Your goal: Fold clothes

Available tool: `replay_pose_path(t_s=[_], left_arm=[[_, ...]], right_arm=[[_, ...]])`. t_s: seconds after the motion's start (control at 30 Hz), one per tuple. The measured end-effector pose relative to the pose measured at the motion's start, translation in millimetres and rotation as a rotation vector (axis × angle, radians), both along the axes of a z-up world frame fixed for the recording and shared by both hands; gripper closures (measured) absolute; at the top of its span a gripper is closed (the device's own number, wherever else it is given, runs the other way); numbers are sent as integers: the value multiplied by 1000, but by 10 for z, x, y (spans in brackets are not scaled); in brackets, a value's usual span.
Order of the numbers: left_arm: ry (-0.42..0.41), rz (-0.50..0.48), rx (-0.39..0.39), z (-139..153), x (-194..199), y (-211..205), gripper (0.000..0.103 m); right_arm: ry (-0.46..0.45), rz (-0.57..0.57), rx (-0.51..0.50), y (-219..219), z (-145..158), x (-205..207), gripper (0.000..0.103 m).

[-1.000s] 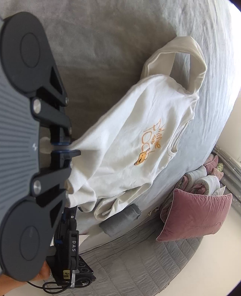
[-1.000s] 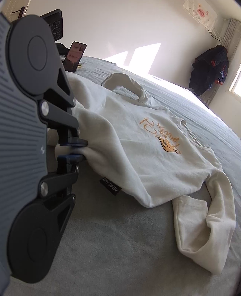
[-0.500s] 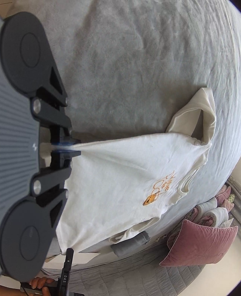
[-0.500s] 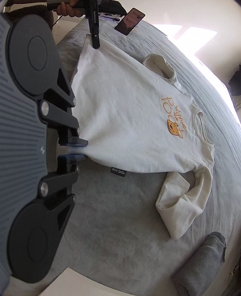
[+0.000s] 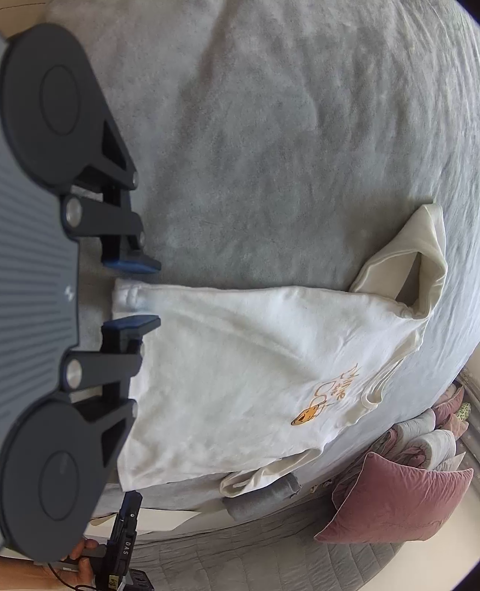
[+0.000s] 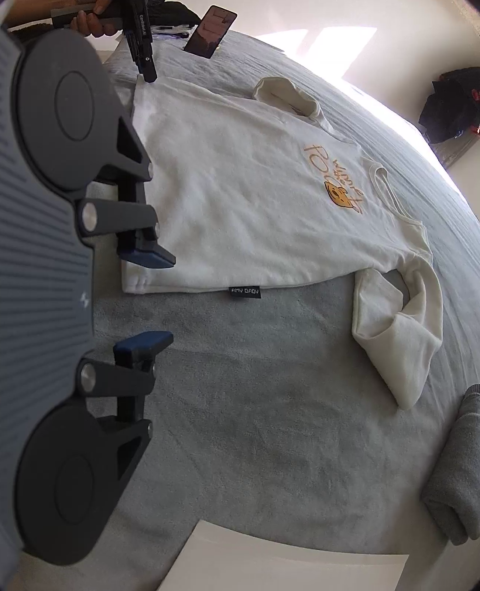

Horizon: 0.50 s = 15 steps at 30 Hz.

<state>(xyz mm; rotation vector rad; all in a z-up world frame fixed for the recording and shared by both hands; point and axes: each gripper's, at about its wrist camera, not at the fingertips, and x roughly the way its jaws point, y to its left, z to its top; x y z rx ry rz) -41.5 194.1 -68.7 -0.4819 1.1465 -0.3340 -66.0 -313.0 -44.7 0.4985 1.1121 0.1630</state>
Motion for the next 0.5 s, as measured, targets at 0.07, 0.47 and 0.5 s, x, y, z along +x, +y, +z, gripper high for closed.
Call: replay_pose_path(t_s=[0.07, 0.47, 0.5], left_arm=[[1, 8, -7, -32, 7, -8, 77], [-69, -20, 20, 240, -100, -42, 95], [-70, -38, 32, 277, -113, -57, 96]], right_arm=[[-5, -11, 38, 14, -74, -3, 63], [-68, 56, 84, -2, 132, -43, 95], [-75, 67, 79, -11, 204, -60, 95]])
